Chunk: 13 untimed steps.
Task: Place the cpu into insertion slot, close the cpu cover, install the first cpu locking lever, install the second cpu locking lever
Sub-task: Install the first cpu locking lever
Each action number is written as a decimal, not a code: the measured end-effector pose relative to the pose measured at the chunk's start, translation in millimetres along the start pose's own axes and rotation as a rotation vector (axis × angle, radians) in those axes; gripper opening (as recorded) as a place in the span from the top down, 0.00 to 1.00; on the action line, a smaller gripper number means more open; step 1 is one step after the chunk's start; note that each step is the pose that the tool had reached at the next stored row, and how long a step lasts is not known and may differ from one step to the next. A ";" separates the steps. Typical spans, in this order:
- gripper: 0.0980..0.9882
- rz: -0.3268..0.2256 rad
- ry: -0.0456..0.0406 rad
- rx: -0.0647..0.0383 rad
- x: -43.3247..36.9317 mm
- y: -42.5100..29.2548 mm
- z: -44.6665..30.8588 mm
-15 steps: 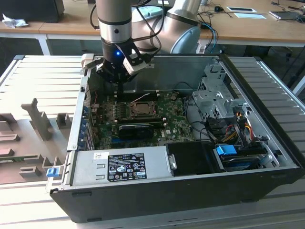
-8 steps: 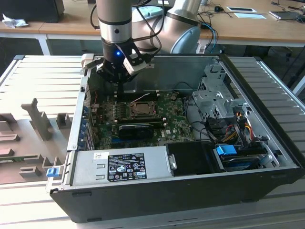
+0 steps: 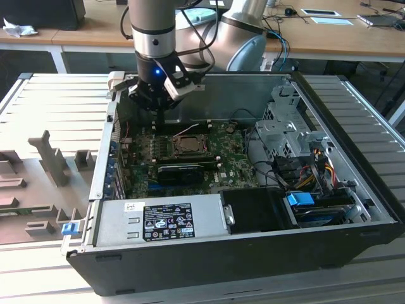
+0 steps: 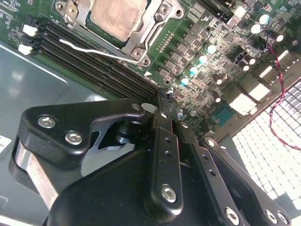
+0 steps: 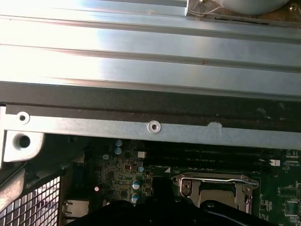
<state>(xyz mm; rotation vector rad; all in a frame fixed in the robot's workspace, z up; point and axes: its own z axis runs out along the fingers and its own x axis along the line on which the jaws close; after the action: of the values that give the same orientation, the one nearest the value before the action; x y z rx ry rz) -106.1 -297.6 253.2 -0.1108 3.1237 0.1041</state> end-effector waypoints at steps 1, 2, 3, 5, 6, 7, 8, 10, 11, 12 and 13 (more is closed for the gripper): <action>0.99 0.000 -0.0004 -0.004 -0.6 -0.7 1.3; 0.99 0.000 -0.0006 -0.005 -1.4 -1.3 2.4; 0.99 0.000 -0.0005 -0.005 -2.4 -1.8 3.1; 0.99 0.001 -0.0005 -0.005 -5.4 -2.5 4.2; 0.99 0.002 -0.0006 -0.005 -6.2 -2.6 4.5; 0.99 0.002 -0.0005 -0.005 -7.3 -2.7 4.9; 0.99 0.002 -0.0005 -0.005 -9.0 -2.9 5.1; 0.99 0.002 -0.0005 -0.005 -15.1 -3.3 5.6; 0.99 0.002 -0.0006 -0.005 -18.6 -3.6 5.9; 0.99 0.002 -0.0005 -0.005 -21.0 -3.8 6.1; 0.99 0.002 -0.0005 -0.005 -23.0 -3.9 6.3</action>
<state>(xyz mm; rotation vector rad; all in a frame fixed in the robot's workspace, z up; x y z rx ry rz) -82.7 -299.5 247.1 -0.1074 3.1233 0.1116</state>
